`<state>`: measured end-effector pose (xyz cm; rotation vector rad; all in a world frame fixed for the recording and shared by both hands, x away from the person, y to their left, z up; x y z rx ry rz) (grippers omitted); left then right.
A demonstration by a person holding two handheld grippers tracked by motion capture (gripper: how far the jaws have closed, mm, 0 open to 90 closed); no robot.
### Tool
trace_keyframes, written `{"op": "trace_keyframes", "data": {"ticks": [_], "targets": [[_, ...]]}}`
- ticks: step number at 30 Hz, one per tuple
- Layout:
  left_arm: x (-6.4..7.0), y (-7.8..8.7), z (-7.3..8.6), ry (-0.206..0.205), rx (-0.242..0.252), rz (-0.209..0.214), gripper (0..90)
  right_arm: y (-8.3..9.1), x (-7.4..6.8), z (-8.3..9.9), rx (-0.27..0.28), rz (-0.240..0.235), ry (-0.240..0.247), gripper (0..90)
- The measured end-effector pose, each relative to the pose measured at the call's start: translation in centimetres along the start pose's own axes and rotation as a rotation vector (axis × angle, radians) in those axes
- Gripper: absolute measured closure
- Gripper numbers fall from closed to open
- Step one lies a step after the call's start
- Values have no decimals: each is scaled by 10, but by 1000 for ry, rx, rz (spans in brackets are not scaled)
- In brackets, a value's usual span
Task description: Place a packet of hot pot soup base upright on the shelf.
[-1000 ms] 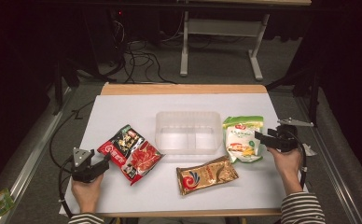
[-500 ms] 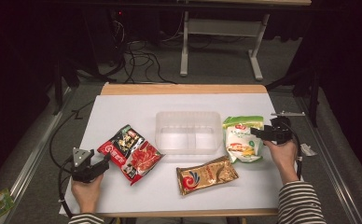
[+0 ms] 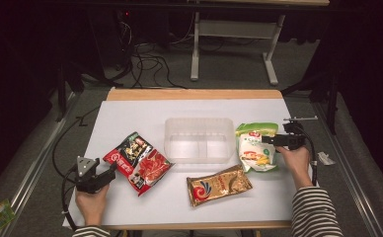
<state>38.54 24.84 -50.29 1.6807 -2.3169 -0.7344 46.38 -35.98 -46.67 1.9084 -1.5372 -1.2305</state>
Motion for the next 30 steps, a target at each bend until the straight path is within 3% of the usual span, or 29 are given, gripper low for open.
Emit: {"op": "trace_keyframes", "data": {"ticks": [5, 16, 20, 23, 30], "targets": [[0, 0, 0, 0, -1, -2, 321, -5, 2, 2, -29, -3, -8, 267], [0, 0, 0, 2, 3, -3, 321, -13, -4, 6, -97, -75, -11, 284], [0, 0, 0, 2, 3, -4, 321, -13, -6, 8, -119, -96, 4, 353], [0, 0, 0, 1, 4, -7, 322, -13, -10, 10, -141, -124, 25, 471], [0, 0, 0, -1, 6, -5, 319, -13, -17, 12, -173, -138, 50, 556]]}}
Point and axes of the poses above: each handheld gripper's, and its own axes: y roughly backward along the jaws, z roughly out of its underside, x roughly to its right, the point moved 4 cm from there along -y, roughly forward along the jaws, and after that the axes turned 13 degrees about -y, right-handed, at the moved point
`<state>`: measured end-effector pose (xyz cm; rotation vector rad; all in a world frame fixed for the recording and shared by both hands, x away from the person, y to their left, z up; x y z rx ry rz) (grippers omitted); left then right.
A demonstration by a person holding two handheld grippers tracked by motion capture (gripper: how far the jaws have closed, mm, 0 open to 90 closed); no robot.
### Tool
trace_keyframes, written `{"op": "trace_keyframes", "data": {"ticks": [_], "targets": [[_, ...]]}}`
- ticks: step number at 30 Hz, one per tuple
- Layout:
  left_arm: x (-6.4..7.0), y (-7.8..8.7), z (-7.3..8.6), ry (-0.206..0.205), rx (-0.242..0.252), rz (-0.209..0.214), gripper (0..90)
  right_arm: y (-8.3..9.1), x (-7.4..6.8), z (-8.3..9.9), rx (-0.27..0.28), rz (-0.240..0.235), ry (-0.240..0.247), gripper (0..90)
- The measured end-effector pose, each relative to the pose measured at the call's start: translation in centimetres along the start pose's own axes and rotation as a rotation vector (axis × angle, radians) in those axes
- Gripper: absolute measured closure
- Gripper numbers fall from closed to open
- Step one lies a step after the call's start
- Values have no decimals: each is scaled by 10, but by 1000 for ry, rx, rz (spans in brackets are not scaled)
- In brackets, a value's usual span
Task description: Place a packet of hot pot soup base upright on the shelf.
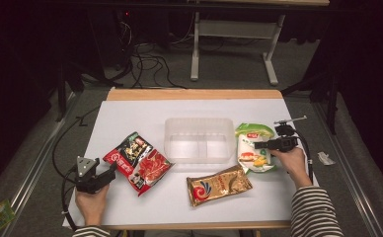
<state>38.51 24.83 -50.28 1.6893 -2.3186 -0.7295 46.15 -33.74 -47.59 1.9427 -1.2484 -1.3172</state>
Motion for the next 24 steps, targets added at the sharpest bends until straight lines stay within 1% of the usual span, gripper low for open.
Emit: {"op": "trace_keyframes", "data": {"ticks": [4, 5, 6, 7, 8, 9, 12, 15, 18, 20, 24], "targets": [[0, 0, 0, 1, 0, 0, 318, 1, -5, 0, -12, 4, 29, 635], [0, 0, 0, 2, 0, 1, 318, 2, -5, 0, -11, 6, 36, 650], [0, 0, 0, 2, 0, 1, 318, 2, -7, 0, -10, 5, 47, 692], [0, 0, 0, 2, 0, 1, 318, 2, -7, 0, -10, 5, 47, 692], [0, 0, 0, 2, 0, 2, 319, 3, -8, 0, -4, 4, 60, 728], [0, 0, 0, 2, 0, 1, 319, 3, -8, 0, -4, 4, 60, 728], [0, 0, 0, 2, 1, 0, 319, 4, -11, 1, 5, 1, 79, 774], [0, 0, 0, 2, 1, 0, 319, 7, -16, 2, 23, 13, 112, 809], [0, 0, 0, 4, 0, 2, 319, 8, -17, 2, 32, 18, 122, 820], [-1, 0, 0, 4, -1, 4, 319, 11, -20, 4, 48, 21, 134, 834], [-1, 0, 0, 4, 0, 3, 319, 15, -23, 5, 68, 16, 148, 845]]}}
Point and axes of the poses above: each handheld gripper's, and its own axes: y roughly backward along the jaws, z roughly out of its underside, x roughly to its right, the point moved 4 cm from there along -y, roughly forward along the jaws, and after that the axes turned 13 degrees about -y, right-handed, at the moved point
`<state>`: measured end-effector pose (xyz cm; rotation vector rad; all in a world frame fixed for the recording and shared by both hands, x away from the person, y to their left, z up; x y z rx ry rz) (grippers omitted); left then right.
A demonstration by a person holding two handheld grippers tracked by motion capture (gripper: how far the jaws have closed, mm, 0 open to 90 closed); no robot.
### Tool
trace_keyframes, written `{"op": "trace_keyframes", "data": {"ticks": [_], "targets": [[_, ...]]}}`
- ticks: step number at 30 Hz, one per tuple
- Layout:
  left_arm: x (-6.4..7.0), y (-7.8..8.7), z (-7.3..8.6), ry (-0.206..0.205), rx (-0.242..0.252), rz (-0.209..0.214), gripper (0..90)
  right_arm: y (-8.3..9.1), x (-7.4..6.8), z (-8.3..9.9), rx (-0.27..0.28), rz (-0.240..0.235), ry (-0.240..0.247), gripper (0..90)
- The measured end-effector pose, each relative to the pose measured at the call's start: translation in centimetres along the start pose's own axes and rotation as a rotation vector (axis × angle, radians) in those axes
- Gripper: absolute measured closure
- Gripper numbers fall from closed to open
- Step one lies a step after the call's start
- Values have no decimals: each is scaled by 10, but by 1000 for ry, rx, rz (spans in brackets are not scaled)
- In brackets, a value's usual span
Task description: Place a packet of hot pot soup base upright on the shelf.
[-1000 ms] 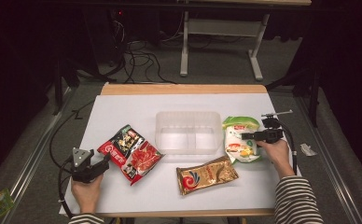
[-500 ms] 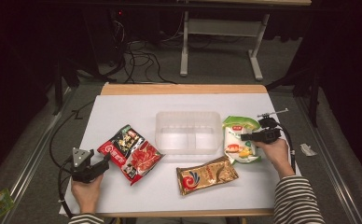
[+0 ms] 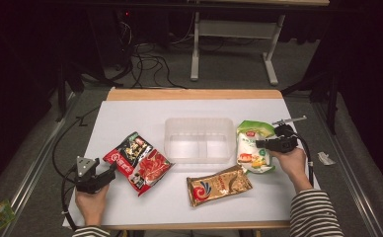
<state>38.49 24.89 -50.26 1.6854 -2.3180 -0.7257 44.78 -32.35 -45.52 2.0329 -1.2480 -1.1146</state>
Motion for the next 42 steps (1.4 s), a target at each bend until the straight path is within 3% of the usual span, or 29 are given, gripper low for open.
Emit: {"op": "trace_keyframes", "data": {"ticks": [10, 19, 35, 42], "targets": [[0, 0, 0, 0, -2, 6, 321, 19, -7, -1, 90, 14, 12, 861], [0, 0, 0, -1, 1, 2, 322, 34, -10, 1, 128, 28, 52, 863], [1, -1, 0, -6, 1, 3, 322, 48, -8, 12, 187, 10, 30, 871], [1, 0, 0, -11, -2, 2, 318, 59, -11, 16, 213, 3, 49, 871]]}}
Point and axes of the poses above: each handheld gripper's, and its own axes: y roughly backward along the jaws, z roughly out of its underside, x roughly to its right, the point moved 4 cm from there along -y, roughly forward along the jaws, and after that the axes turned 13 degrees about -y, right-handed, at the moved point
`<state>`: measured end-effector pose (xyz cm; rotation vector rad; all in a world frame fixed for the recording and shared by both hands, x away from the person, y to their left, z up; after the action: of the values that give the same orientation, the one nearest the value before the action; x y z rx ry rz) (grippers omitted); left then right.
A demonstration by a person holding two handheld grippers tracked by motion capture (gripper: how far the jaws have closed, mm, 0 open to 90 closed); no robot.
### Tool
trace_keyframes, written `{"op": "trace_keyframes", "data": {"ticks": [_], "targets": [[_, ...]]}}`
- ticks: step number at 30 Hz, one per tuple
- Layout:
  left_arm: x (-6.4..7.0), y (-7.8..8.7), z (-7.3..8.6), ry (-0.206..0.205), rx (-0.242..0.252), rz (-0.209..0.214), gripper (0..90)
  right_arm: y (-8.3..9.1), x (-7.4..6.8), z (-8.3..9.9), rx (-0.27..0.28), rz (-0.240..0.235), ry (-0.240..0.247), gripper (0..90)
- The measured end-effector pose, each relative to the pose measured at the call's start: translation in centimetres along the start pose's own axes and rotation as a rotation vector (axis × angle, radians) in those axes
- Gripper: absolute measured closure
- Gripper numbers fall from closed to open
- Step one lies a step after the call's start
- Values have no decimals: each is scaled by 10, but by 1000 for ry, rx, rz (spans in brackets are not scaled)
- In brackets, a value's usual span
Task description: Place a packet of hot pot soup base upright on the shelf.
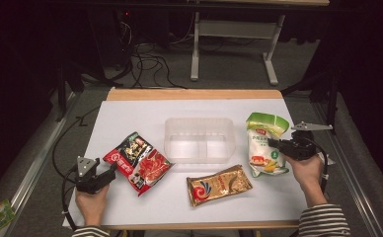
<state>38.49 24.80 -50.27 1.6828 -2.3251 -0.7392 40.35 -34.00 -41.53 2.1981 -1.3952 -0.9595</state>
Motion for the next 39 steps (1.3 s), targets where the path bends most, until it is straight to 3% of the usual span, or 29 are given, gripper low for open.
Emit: {"op": "trace_keyframes", "data": {"ticks": [14, 39], "targets": [[0, 0, 0, 2, 1, 2, 317, 10, -4, 4, 17, -14, -4, 872], [0, 0, 0, 1, 2, 3, 317, 25, -34, -1, 64, -70, 48, 873]]}}
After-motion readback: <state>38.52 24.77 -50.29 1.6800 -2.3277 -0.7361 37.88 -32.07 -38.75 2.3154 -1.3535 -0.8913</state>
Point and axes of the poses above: each handheld gripper's, and its own axes: y roughly backward along the jaws, z roughly out of its underside, x roughly to its right, the point moved 4 cm from there along -y, roughly forward along the jaws, and after that the axes turned 13 degrees about -y, right-handed, at the moved point
